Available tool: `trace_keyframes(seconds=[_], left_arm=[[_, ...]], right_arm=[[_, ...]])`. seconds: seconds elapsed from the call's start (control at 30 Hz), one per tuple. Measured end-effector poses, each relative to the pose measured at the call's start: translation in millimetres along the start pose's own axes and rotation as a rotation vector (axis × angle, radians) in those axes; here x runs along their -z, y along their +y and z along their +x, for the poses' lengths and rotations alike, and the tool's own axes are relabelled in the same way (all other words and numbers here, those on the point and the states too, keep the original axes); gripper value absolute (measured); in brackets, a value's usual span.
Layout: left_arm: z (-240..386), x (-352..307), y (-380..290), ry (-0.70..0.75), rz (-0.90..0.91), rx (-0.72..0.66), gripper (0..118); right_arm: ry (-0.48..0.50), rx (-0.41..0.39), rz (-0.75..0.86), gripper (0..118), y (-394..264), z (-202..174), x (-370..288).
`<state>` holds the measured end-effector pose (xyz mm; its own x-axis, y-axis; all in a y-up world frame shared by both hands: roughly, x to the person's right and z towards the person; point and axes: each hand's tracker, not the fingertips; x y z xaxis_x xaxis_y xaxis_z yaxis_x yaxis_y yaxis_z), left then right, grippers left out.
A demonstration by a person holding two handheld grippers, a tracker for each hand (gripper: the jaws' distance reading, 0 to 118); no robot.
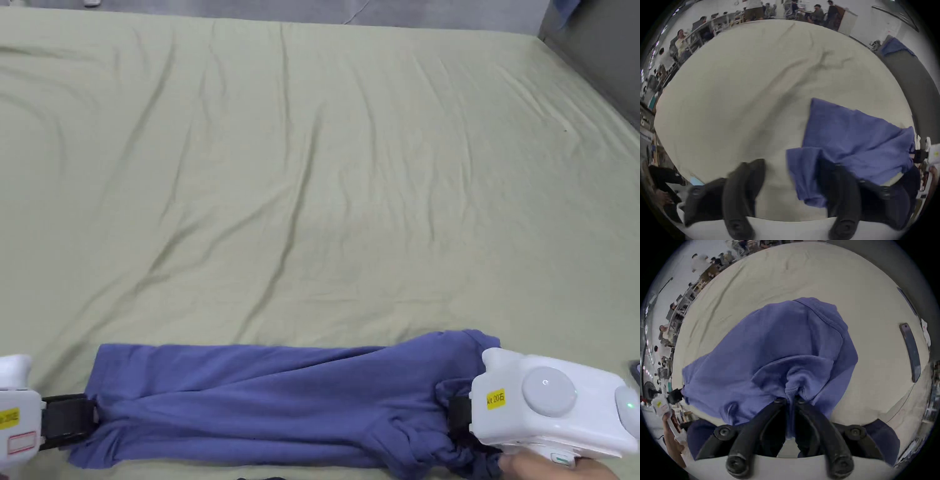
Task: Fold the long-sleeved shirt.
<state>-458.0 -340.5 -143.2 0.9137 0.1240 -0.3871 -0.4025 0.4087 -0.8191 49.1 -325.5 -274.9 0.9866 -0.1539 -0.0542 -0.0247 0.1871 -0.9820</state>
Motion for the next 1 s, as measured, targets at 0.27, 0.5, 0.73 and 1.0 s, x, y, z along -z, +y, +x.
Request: trace_keyframes(seconds=[0.27,0.5,0.73,1.0], left_arm=[[12,-58,5,-0.162,0.131,-0.167,110],[44,-116,-39,-0.267,0.108,-0.098,86],[4,-69,-31,-0.537,0.175,-0.268,25],[-49,35,8,-0.556,-0.064,-0.228,116]], right_arm=[[0.023,-0.028,0.115,75,3,7,-82],[0.110,-0.118,0.360,111,-39,-2,-145],[0.368,-0.150,0.256,0,-46,-15,-107],[0.515,-0.300,0.172,0,-46,-29,-72]])
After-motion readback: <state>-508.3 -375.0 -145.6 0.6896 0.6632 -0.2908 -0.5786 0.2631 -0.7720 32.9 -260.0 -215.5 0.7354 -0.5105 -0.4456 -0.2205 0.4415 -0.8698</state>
